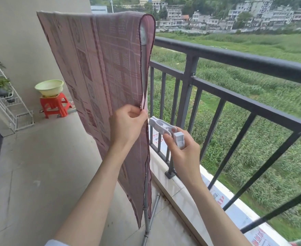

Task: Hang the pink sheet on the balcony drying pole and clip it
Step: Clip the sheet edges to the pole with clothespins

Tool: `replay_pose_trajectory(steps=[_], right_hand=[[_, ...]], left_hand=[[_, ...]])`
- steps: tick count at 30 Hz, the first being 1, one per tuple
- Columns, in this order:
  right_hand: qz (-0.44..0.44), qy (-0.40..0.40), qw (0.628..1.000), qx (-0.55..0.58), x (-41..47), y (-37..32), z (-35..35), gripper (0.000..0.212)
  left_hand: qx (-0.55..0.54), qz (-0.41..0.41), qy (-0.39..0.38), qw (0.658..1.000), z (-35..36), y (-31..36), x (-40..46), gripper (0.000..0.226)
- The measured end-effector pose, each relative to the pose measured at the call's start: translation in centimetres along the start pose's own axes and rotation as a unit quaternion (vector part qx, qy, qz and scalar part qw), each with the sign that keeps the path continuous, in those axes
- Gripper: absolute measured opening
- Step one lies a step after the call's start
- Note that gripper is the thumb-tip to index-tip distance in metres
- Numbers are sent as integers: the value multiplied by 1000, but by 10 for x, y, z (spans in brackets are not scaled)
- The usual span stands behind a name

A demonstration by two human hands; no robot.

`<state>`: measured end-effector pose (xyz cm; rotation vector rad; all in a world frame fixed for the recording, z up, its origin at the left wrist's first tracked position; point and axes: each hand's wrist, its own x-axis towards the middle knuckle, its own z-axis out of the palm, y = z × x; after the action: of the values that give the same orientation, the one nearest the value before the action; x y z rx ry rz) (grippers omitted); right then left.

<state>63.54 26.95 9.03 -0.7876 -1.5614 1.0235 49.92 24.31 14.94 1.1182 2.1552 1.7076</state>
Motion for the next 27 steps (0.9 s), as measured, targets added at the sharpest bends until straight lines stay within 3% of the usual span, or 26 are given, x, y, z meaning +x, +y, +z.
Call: replay_pose_trajectory(steps=[5, 9, 22, 27], right_hand=[[-106, 36, 989, -100, -4, -1, 11, 31], [-146, 67, 979, -128, -8, -2, 17, 23], [-151, 102, 973, -141, -4, -2, 35, 23], [-143, 69, 974, -162, -4, -4, 36, 46]], left_hand=[[-52, -72, -59, 994, -5, 6, 6, 16], [-78, -94, -66, 990, -8, 9, 3, 14], [-95, -101, -70, 988, -7, 11, 2, 14], [-95, -81, -68, 990, -3, 4, 1, 16]])
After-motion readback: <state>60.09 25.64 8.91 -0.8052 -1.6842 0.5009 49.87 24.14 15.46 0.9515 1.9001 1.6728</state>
